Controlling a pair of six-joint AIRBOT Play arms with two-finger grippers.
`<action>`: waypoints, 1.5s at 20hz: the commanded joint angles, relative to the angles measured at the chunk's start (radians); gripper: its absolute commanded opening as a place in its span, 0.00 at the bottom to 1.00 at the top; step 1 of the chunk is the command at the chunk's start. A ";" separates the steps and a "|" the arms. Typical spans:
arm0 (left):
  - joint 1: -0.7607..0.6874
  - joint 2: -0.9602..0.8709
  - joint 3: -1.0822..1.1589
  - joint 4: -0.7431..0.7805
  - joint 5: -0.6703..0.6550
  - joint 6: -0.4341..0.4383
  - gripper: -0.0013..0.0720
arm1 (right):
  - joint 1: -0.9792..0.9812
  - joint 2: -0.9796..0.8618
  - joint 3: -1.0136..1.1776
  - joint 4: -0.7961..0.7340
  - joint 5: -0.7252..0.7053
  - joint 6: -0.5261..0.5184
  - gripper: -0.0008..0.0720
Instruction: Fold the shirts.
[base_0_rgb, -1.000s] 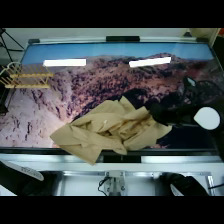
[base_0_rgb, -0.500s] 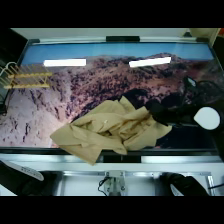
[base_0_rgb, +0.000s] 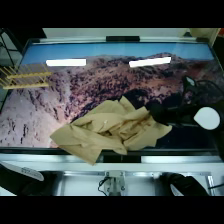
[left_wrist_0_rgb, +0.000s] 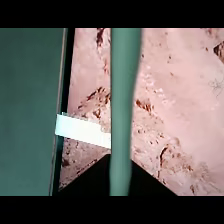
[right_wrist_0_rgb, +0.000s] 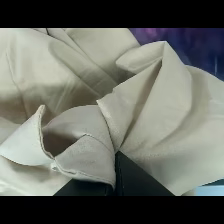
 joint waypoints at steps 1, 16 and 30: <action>-0.029 0.124 0.014 -0.074 0.005 -0.050 0.09 | 0.000 0.000 0.000 -0.023 0.000 -0.053 0.09; -1.048 0.736 -0.274 0.067 -0.527 -0.314 0.08 | -0.003 0.000 0.001 -0.210 0.072 -0.238 0.09; -1.830 1.215 -0.998 0.094 -0.505 -0.708 0.08 | -0.003 0.000 0.158 -0.282 0.051 -0.322 0.09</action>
